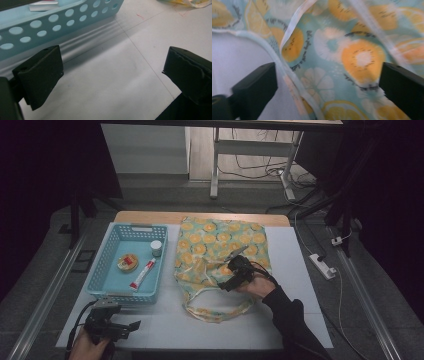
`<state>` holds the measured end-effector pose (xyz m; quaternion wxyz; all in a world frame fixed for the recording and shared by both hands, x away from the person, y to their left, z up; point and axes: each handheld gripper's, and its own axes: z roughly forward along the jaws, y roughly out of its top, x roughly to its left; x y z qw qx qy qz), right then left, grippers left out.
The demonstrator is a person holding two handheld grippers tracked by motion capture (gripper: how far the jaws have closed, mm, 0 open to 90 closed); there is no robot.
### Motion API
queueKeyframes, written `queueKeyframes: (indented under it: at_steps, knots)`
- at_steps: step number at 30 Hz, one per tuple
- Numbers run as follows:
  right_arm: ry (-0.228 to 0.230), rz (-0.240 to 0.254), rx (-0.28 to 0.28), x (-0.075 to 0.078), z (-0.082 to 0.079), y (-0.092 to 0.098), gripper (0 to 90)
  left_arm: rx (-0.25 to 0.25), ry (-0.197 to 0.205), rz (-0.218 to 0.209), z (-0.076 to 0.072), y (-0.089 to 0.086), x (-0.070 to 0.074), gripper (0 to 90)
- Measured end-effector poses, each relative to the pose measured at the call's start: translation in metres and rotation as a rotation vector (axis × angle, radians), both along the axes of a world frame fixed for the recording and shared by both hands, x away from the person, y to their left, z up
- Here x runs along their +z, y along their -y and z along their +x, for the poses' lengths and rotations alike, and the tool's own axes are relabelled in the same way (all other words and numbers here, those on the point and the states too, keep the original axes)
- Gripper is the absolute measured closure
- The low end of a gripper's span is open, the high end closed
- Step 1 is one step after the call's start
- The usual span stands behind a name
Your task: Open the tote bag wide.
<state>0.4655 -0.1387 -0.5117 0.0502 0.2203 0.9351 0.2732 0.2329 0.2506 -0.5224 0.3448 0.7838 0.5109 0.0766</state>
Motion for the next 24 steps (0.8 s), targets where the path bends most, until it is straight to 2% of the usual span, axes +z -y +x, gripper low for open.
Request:
queueKeyframes:
  at_steps: [2,4,7,9,12,15,17,19,24]
  knots:
    - [0.001,-0.026,0.016,-0.005,0.000,-0.002,9.6,0.000,0.000,0.001,0.000,0.000,0.000,2.5]
    - [0.041,-0.051,0.036,-0.008,-0.002,-0.003,13.5,0.000,0.000,0.000,0.000,0.000,0.000,2.5]
    - [0.040,-0.038,0.054,-0.004,-0.003,-0.003,28.3,0.000,-0.002,0.000,0.000,0.000,0.000,2.5]
    - [0.038,-0.037,0.057,-0.004,-0.004,-0.003,31.6,0.000,-0.002,0.000,0.000,0.000,0.000,2.6]
    - [0.036,-0.030,0.064,-0.002,-0.004,-0.002,42.2,0.000,-0.002,0.000,0.000,0.000,0.000,2.6]
    - [0.019,-0.020,0.058,0.000,-0.002,-0.002,48.2,0.000,-0.003,0.000,0.000,0.000,0.000,2.6]
    - [-0.020,0.002,0.048,0.001,0.000,-0.001,50.0,0.000,-0.004,0.000,0.000,0.000,0.000,2.6]
    - [-0.039,0.015,0.043,0.002,0.002,0.000,51.4,0.000,-0.004,0.000,0.000,0.000,0.000,2.6]
    - [-0.018,0.012,0.031,0.004,0.003,0.001,57.9,-0.001,-0.004,0.000,0.000,0.000,0.000,2.6]
